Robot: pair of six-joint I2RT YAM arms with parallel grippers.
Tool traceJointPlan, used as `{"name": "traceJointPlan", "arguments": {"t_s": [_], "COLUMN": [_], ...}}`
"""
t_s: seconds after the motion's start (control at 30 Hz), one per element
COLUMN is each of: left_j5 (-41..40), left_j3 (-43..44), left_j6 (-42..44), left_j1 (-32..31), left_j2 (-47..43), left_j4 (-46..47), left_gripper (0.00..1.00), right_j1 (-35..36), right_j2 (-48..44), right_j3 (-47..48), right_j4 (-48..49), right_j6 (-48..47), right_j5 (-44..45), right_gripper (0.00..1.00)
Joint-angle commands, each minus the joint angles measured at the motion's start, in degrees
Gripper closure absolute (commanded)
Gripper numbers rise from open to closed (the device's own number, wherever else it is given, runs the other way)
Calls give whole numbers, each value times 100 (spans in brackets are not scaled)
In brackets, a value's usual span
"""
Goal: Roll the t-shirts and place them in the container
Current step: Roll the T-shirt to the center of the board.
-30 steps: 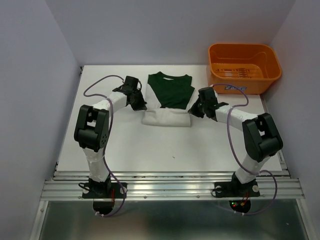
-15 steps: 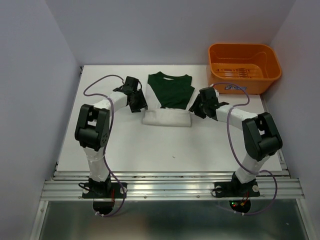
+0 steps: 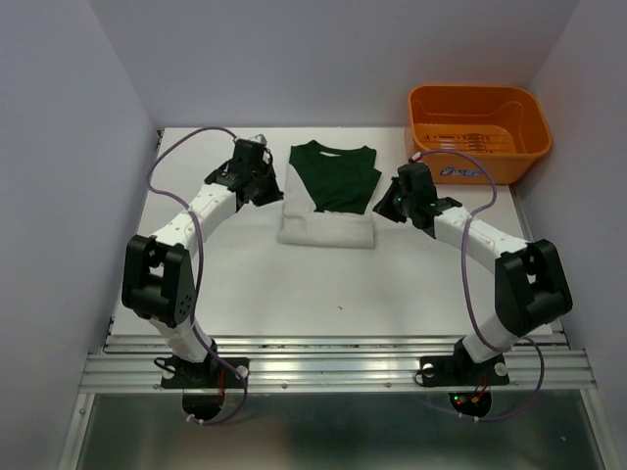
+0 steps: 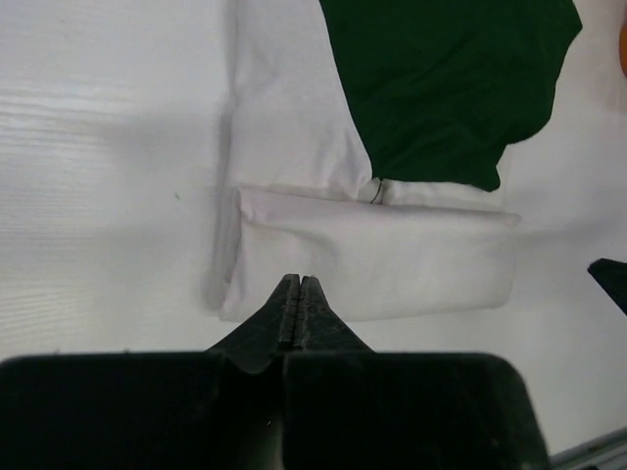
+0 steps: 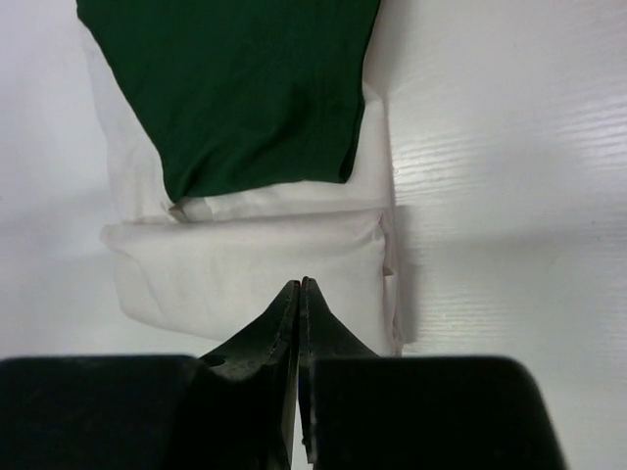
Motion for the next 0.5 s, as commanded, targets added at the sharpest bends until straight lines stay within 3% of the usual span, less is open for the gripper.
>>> {"name": "traceJointPlan", "arguments": {"t_s": [0.0,0.47], "left_j5": [723,637], "left_j3": [-354,314], "left_j6": [-45,87], "left_j1": [-171,-418], "left_j2": [103,1598], "left_j4": [235,420], "left_gripper": [100,100], "right_j1": [59,59], "right_j2": [274,1768], "right_j3": [90,872], "right_j4": [124,141], "right_j6": [82,-6], "right_j5": [-721,-819], "right_gripper": [96,98]}}
